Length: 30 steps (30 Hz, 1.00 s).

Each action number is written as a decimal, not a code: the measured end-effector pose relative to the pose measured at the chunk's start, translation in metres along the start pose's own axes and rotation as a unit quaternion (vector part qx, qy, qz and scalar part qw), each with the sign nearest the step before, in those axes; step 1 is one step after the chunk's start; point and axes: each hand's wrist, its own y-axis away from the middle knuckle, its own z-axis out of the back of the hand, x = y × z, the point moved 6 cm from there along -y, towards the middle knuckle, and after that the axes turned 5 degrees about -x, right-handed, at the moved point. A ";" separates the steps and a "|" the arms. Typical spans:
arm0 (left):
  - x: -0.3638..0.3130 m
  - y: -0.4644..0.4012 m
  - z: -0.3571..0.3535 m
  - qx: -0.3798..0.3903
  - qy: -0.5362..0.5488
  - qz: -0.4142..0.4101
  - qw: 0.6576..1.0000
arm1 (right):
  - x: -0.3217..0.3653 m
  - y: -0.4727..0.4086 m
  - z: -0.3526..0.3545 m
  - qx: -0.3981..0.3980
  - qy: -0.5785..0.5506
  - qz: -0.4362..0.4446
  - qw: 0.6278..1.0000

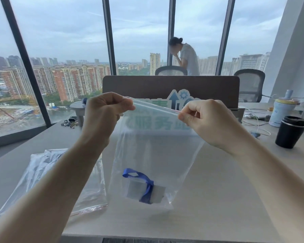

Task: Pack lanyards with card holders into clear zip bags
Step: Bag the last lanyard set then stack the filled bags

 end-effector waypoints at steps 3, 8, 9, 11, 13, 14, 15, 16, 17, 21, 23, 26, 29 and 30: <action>0.003 -0.002 0.014 -0.008 0.015 0.012 1.000 | -0.008 0.004 0.000 0.008 -0.026 -0.011 1.000; 0.009 -0.004 0.031 -0.018 0.030 0.026 0.999 | -0.006 0.006 0.007 -0.003 -0.077 -0.016 0.997; 0.010 -0.005 0.033 -0.019 0.037 0.027 0.999 | -0.005 0.006 0.009 -0.010 -0.083 -0.015 0.996; 0.011 -0.007 0.038 -0.015 0.052 0.028 0.998 | -0.004 0.006 0.013 -0.028 -0.085 -0.013 0.996; 0.011 -0.008 0.041 -0.004 0.071 0.031 0.997 | -0.003 0.004 0.017 -0.048 -0.087 -0.008 0.995; 0.011 -0.008 0.042 0.000 0.080 0.033 0.996 | -0.002 0.003 0.018 -0.054 -0.088 -0.003 0.995; 0.011 -0.009 0.044 0.003 0.086 0.034 0.996 | 0.000 0.002 0.019 -0.059 -0.092 0.001 0.994; 0.011 -0.010 0.045 0.006 0.088 0.036 0.995 | 0.001 0.001 0.020 -0.062 -0.100 0.005 0.993; 0.012 -0.011 0.046 0.009 0.087 0.038 0.995 | 0.001 0.000 0.020 -0.063 -0.112 0.010 0.992; 0.022 -0.017 0.064 -0.003 0.103 0.054 0.993 | -0.012 -0.007 0.018 -0.056 -0.147 -0.005 0.987; 0.030 -0.020 0.074 -0.017 0.096 0.062 0.993 | -0.018 -0.011 0.010 -0.051 -0.167 -0.024 0.984; 0.043 -0.019 0.076 -0.007 0.063 0.074 0.995 | -0.011 -0.013 -0.022 0.010 -0.222 -0.044 0.974; 0.050 -0.020 0.074 -0.003 0.049 0.078 0.996 | -0.003 -0.015 -0.057 0.066 -0.197 -0.047 0.977; 0.050 -0.020 0.074 -0.004 0.047 0.081 0.996 | 0.000 -0.015 -0.063 0.068 -0.186 -0.045 0.979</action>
